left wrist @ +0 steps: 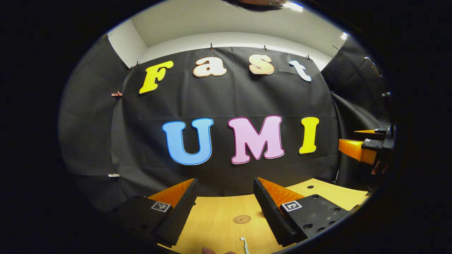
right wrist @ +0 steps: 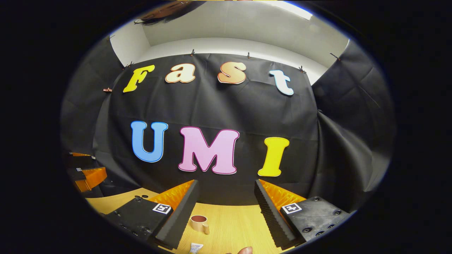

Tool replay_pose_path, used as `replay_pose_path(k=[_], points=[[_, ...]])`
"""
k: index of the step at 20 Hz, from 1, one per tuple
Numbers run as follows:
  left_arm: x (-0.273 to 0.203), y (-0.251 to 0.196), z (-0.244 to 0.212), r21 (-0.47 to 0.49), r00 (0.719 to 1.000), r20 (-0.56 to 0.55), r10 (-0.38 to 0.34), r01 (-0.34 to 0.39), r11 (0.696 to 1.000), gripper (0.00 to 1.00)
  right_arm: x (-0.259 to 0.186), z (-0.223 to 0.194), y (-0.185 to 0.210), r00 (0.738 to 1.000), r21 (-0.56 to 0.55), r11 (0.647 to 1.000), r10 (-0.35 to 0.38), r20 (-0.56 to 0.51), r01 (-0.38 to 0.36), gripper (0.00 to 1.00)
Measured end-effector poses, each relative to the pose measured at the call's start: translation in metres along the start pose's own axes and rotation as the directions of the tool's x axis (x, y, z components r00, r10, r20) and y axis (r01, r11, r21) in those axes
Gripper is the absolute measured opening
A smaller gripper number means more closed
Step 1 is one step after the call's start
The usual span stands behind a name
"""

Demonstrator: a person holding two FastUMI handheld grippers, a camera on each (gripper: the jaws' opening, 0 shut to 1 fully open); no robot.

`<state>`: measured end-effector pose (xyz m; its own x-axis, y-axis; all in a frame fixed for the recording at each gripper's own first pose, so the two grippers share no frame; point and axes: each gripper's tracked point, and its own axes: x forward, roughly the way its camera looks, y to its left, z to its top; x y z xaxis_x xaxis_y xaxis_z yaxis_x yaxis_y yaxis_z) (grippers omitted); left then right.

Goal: Put the toothbrush and toothpaste on the desktop into the cup, then pick up the cup and place it on the coaster on the desktop.

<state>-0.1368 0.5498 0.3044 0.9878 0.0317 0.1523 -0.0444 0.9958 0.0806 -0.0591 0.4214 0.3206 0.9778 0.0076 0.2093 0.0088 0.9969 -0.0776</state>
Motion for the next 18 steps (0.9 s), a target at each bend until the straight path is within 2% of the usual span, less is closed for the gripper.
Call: replay_pose_path(k=[18], points=[[0.0075, -0.0008, -0.0084, 0.003, 1.0, -0.012, -0.003, 0.003, 1.0, 0.98, 0.004, -0.0059, 0.0027, 1.0, -0.011, 1.0, 0.0, -0.013, 0.0, 0.96]])
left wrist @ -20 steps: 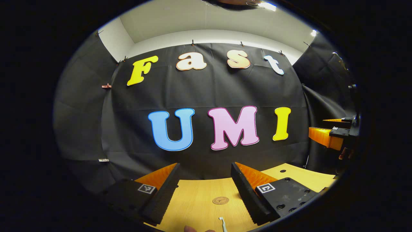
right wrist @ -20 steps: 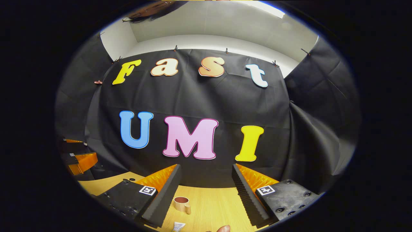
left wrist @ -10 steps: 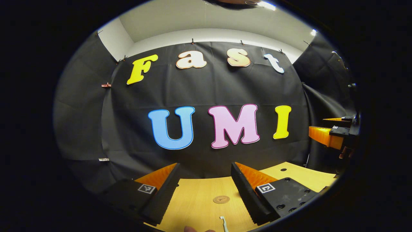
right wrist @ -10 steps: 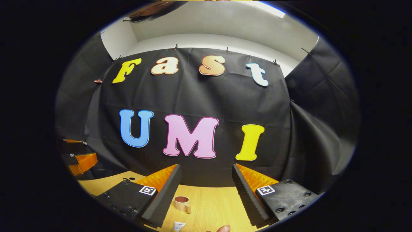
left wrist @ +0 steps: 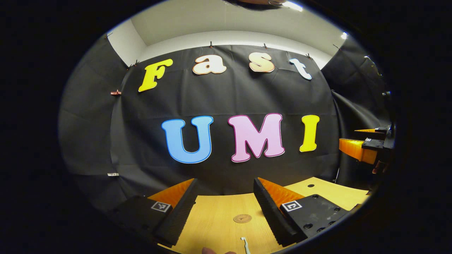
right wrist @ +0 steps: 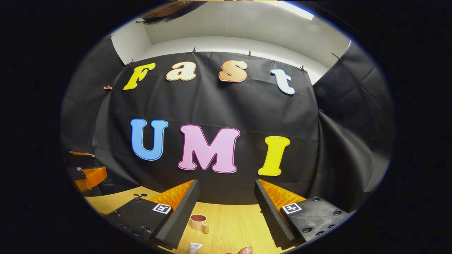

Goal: Put the toothbrush and toothpaste on the desktop into the cup, then pick up the cup and place it on the coaster on the desktop.

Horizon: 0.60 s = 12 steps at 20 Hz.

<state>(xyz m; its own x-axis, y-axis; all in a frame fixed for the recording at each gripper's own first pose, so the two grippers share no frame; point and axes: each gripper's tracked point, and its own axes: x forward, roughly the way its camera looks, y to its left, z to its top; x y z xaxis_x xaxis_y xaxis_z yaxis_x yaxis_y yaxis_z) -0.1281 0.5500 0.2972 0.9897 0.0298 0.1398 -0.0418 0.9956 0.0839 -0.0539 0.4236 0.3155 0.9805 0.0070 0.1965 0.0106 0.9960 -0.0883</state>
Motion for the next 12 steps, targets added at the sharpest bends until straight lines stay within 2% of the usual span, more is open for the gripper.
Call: replay_pose_path(k=[12], points=[[-0.0033, 0.0032, -0.0025, 0.0, 1.0, -0.008, 0.003, -0.003, 1.0, 0.98, 0.0007, -0.0019, 0.0063, 1.0, 0.0, 1.0, 0.007, -0.005, -0.007, 0.96]])
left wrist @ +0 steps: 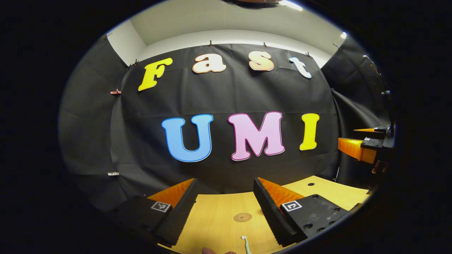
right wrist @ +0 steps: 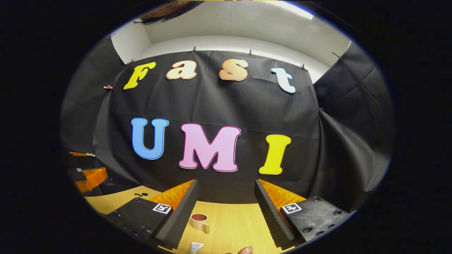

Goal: Put the toothbrush and toothpaste on the desktop into the cup, then pick up the cup and place it on the coaster on the desktop.

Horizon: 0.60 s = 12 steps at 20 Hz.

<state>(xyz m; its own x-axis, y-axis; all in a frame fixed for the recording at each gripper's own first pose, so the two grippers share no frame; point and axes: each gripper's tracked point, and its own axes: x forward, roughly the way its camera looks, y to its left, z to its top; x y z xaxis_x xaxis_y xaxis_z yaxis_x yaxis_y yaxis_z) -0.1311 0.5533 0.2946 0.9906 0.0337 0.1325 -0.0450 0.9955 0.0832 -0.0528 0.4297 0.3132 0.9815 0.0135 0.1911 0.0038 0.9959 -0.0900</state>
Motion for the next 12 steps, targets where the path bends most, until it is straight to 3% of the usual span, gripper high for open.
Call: replay_pose_path(k=[12], points=[[-0.007, 0.007, -0.01, 0.025, 0.997, -0.028, 0.074, -0.073, 0.997, 0.98, 0.013, -0.015, 0.026, 0.996, 0.076, 0.994, 0.086, -0.026, -0.084, 0.96]])
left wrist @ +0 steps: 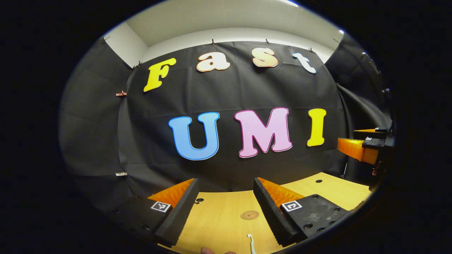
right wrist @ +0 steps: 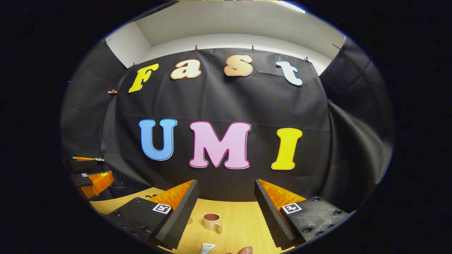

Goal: Put the toothbrush and toothpaste on the desktop into the cup, then pick up the cup and place it on the coaster on the desktop.

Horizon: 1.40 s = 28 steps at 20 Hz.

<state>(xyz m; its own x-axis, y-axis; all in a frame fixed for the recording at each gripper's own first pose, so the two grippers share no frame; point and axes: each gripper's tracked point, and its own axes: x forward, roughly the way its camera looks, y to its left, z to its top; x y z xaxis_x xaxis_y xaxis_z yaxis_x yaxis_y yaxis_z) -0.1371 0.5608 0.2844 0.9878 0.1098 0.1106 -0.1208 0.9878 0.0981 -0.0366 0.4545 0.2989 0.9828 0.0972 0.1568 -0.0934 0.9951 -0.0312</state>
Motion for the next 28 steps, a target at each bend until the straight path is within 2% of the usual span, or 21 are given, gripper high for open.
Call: replay_pose_path(k=[10, 28], points=[[-0.014, 0.003, 0.01, -0.002, 0.999, 0.038, 0.021, -0.021, 1.0, 0.98, 0.003, 0.01, 0.021, 0.999, 0.016, 0.999, 0.04, 0.019, -0.04, 0.96], [-0.021, 0.004, 0.01, -0.012, 0.999, 0.039, 0.014, -0.014, 1.0, 0.98, -0.006, 0.011, 0.031, 0.999, -0.004, 0.999, 0.05, 0.018, -0.05, 0.96]])
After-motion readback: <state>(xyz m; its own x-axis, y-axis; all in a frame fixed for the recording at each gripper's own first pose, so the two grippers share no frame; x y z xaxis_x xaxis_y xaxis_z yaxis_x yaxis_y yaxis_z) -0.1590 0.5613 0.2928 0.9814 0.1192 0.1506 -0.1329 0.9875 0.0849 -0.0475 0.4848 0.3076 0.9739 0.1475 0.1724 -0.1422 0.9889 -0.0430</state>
